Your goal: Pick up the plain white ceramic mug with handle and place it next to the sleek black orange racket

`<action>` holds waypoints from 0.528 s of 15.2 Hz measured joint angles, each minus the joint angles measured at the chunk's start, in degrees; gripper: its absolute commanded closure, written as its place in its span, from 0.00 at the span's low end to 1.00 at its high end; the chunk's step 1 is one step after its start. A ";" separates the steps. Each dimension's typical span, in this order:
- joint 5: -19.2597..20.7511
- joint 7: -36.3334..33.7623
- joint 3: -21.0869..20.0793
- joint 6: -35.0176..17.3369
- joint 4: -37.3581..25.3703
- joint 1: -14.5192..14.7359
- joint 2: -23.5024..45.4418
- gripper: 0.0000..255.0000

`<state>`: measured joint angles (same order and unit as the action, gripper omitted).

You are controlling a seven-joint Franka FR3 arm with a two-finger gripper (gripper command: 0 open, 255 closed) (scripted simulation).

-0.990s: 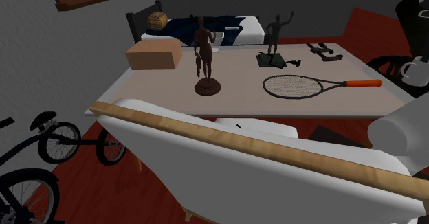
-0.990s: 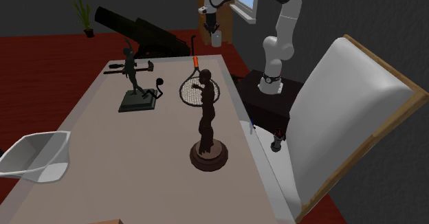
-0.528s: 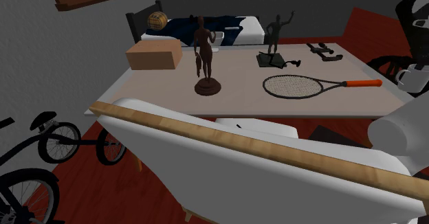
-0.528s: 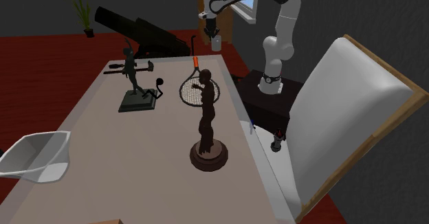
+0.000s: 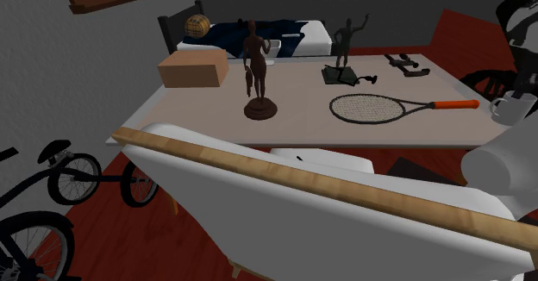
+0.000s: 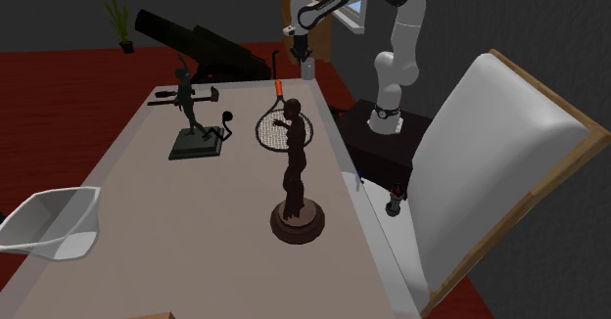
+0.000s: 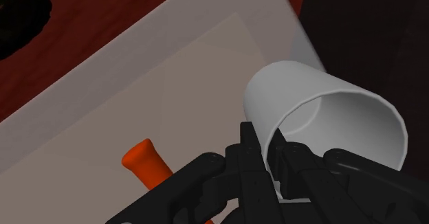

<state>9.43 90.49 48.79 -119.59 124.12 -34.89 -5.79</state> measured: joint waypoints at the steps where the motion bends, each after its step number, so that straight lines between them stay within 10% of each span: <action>1: -0.35 0.13 0.10 -0.82 0.47 0.06 0.50 1.00; 8: -3.22 2.24 1.05 -6.71 3.62 -0.01 4.26 1.00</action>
<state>6.21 92.73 49.84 -126.30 127.74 -34.90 -1.52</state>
